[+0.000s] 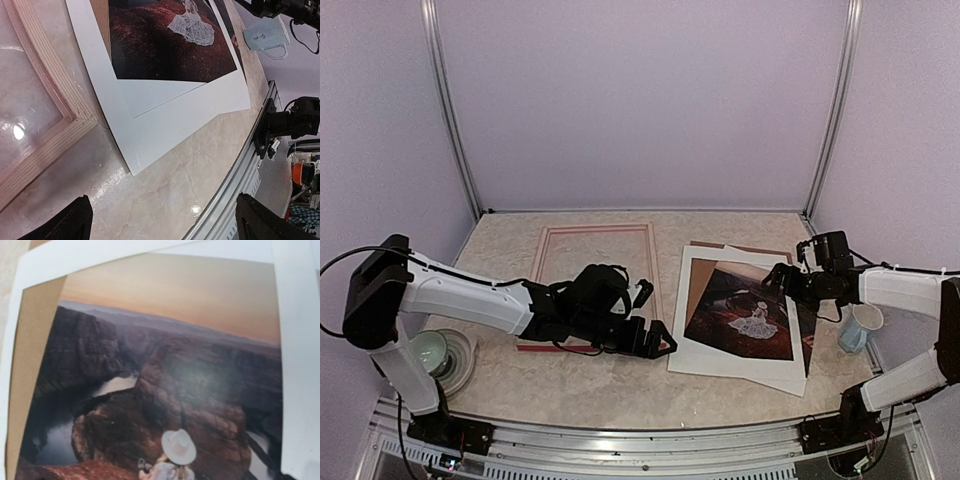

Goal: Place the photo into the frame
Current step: Adjust the glass panel in the frame body, then adjust the mat board with the photo.

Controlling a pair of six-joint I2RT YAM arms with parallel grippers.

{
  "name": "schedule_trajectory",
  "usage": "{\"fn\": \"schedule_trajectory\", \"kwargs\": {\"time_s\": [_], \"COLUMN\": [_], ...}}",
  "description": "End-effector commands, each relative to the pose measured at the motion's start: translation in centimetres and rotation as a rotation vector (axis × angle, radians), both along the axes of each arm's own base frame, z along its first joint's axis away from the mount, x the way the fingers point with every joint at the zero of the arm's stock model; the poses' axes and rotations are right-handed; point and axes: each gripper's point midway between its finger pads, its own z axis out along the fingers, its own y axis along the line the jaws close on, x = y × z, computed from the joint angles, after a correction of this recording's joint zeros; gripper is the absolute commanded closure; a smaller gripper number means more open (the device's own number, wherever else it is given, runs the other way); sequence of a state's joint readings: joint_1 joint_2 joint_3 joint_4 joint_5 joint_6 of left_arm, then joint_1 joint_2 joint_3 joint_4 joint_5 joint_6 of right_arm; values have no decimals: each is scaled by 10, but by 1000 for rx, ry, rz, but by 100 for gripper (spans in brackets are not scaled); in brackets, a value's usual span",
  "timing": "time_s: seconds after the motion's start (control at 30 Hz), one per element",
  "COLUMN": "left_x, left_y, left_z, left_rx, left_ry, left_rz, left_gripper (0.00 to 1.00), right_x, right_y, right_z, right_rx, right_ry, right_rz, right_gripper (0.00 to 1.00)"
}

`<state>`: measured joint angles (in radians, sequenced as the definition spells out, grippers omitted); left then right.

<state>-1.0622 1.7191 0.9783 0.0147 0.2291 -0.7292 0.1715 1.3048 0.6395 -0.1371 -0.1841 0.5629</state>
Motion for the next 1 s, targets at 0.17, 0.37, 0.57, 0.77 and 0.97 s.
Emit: {"fn": "schedule_trajectory", "kwargs": {"time_s": [0.17,0.37,0.57,0.77,0.97], "left_x": [-36,-43,-29,-32,-27], "left_y": [-30,-28,-26,-30,-29], "left_z": [-29,-53,-58,-72,-78], "left_rx": [42,74,104,115,99], "left_ry": [141,221,214,285,341], "left_rz": [-152,-114,-22,4,50], "left_gripper": [1,4,5,8,9], "right_x": [5,3,1,-2,-4], "right_y": [1,-1,-1,-1,-1], "right_z": [17,27,36,41,49], "right_rx": [31,15,28,38,48], "right_ry": [-46,-64,-81,-87,-106], "right_rz": [5,5,3,0,-8], "right_gripper": [1,1,1,1,1]}}
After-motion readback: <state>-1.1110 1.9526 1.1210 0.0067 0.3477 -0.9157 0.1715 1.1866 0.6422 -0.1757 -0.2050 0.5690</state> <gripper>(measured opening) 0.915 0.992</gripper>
